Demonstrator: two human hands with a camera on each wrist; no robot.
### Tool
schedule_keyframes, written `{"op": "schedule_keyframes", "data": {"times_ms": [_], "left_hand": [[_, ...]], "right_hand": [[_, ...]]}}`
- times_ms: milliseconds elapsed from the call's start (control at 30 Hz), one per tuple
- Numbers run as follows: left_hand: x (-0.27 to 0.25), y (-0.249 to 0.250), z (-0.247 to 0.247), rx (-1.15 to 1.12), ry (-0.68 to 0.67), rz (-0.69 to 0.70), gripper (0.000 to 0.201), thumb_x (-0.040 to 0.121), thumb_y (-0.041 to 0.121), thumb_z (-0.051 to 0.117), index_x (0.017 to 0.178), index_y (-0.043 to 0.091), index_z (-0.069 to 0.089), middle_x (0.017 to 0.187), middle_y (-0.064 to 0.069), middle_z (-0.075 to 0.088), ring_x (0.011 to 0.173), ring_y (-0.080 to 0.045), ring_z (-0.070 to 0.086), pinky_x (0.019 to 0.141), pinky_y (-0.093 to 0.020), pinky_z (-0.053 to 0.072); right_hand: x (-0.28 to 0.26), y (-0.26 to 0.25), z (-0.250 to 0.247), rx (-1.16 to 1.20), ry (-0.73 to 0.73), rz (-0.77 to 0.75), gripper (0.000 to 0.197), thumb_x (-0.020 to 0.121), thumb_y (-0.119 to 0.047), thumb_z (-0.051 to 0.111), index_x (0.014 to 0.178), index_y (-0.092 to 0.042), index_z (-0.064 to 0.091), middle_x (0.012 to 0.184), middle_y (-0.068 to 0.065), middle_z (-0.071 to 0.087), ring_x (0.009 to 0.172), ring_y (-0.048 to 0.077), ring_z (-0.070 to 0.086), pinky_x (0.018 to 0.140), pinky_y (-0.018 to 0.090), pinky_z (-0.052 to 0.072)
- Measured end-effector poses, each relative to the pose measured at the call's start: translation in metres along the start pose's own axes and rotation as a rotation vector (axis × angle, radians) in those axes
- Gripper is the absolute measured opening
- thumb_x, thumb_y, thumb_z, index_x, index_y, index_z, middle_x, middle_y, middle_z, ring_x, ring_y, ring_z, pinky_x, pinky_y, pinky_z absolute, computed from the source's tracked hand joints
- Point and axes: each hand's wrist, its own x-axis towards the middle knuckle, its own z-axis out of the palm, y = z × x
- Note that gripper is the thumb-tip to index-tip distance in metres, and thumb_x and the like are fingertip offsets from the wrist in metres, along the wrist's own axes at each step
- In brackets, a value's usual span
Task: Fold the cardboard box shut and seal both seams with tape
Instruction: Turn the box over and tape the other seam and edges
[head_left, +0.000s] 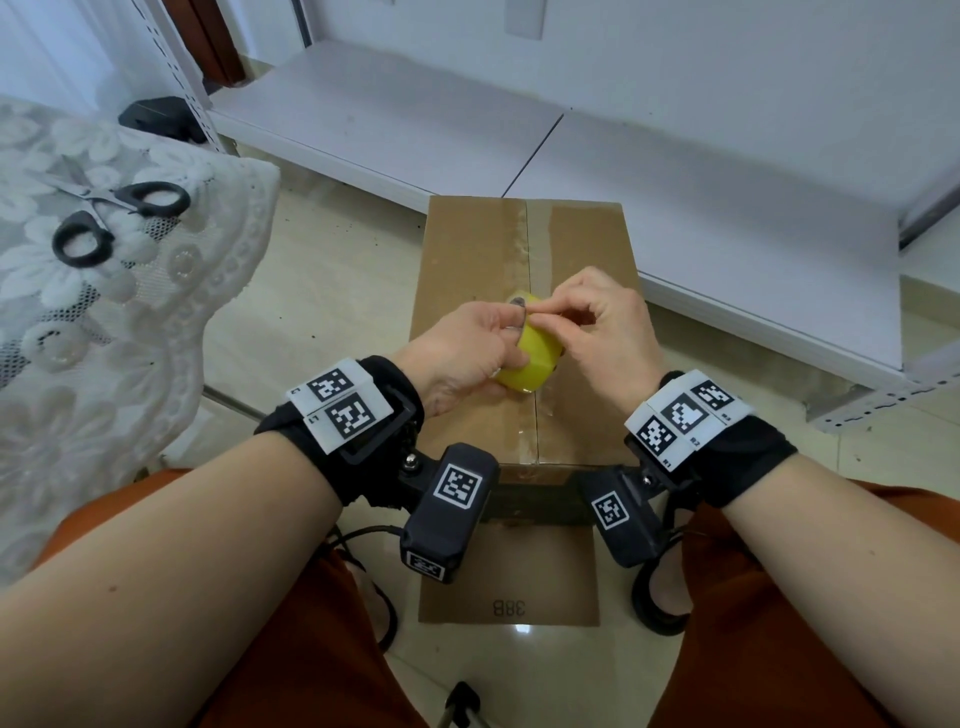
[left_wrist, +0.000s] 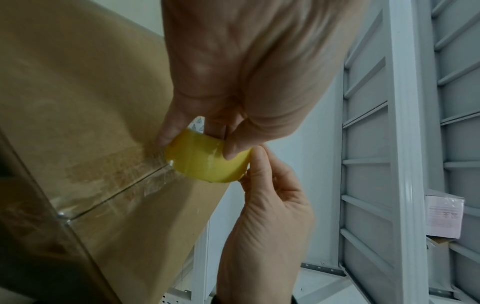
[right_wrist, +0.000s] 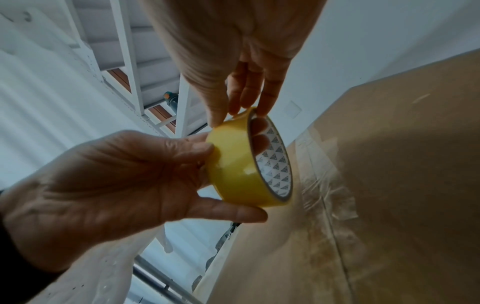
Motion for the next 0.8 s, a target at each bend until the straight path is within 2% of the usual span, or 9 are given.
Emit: {"op": "schedule_keyframes", "data": {"times_ms": [100,200,267,367,467,567,667,733,800], "left_hand": [[0.0,0.0,0.0006,0.03,-0.006,-0.019,0.038,0.09,-0.006,0.05,0.12,0.015,0.06,0.093,-0.002,0.071,0.093,-0.027,0.065,0.065,-0.033,0.052],[-0.0003,0.0012,0.0005,0.05,0.021,-0.03,0.04,0.091,-0.004,0.05,0.125,0.014,0.058,0.094,-0.001,0.07,0.096,-0.028,0.065,0.067,-0.035,0.053],[0.0002,0.0025,0.0003,0.086,0.048,-0.02,0.041,0.091,-0.004,0.05,0.126,0.015,0.058,0.099,-0.002,0.068,0.098,-0.031,0.066,0.07,-0.04,0.056],[0.0,0.0016,0.0026,0.168,0.059,0.001,0.042,0.09,-0.004,0.05,0.127,0.016,0.058,0.106,-0.006,0.068,0.097,-0.032,0.068,0.078,-0.044,0.054],[0.0002,-0.0002,0.0034,0.214,0.061,0.014,0.039,0.091,-0.004,0.05,0.124,0.015,0.059,0.111,-0.011,0.067,0.096,-0.029,0.068,0.066,-0.033,0.057],[-0.0002,-0.0004,0.0027,0.2,0.053,0.022,0.041,0.091,-0.008,0.049,0.127,0.011,0.057,0.1,-0.001,0.071,0.086,-0.015,0.067,0.053,-0.018,0.051],[-0.0016,0.001,0.0025,0.213,0.043,0.024,0.04,0.09,-0.009,0.049,0.125,0.009,0.058,0.09,0.003,0.072,0.077,-0.011,0.068,0.055,-0.019,0.051],[-0.0008,0.0006,0.0012,0.245,0.032,0.004,0.043,0.09,-0.008,0.051,0.128,0.01,0.056,0.093,0.003,0.072,0.082,-0.015,0.07,0.062,-0.025,0.055],[-0.0001,-0.0002,0.0006,0.268,0.025,-0.021,0.046,0.089,-0.006,0.053,0.131,0.012,0.054,0.103,-0.002,0.071,0.092,-0.022,0.069,0.074,-0.035,0.057]], "right_hand": [[-0.0013,-0.0003,0.0023,-0.091,0.067,-0.076,0.005,0.083,-0.01,0.068,0.083,-0.009,0.072,0.083,-0.004,0.058,0.076,0.007,0.054,0.072,0.021,0.045],[-0.0038,0.0005,0.0041,-0.186,0.052,-0.133,0.008,0.085,-0.012,0.066,0.088,-0.008,0.073,0.086,0.004,0.06,0.081,0.015,0.054,0.072,0.024,0.045],[-0.0059,0.0006,0.0048,-0.169,0.032,-0.108,0.01,0.084,-0.014,0.069,0.091,-0.009,0.074,0.086,0.003,0.059,0.081,0.014,0.053,0.071,0.019,0.044],[-0.0041,-0.0003,0.0029,-0.016,0.036,0.005,0.006,0.077,-0.012,0.075,0.082,-0.008,0.075,0.083,0.001,0.06,0.075,0.012,0.056,0.067,0.016,0.045],[-0.0023,-0.0007,0.0018,-0.012,0.01,0.031,0.005,0.077,-0.012,0.075,0.077,-0.008,0.073,0.081,0.0,0.062,0.071,0.004,0.055,0.068,0.015,0.046],[-0.0028,-0.0012,0.0023,-0.113,-0.007,-0.003,0.006,0.084,-0.013,0.068,0.08,-0.009,0.067,0.082,-0.002,0.058,0.071,0.0,0.05,0.066,0.006,0.039],[-0.0063,-0.0004,0.0053,-0.294,-0.091,-0.095,0.008,0.092,-0.013,0.055,0.086,-0.008,0.056,0.087,0.0,0.051,0.078,0.011,0.046,0.071,0.017,0.038],[-0.0078,0.0,0.0064,-0.363,-0.165,-0.116,0.009,0.094,-0.012,0.048,0.085,-0.012,0.047,0.089,0.002,0.049,0.082,0.016,0.046,0.073,0.027,0.04],[-0.0083,0.0005,0.0048,-0.374,-0.237,-0.111,0.01,0.095,-0.012,0.046,0.085,-0.013,0.044,0.089,0.002,0.048,0.082,0.017,0.045,0.072,0.03,0.041]]}}
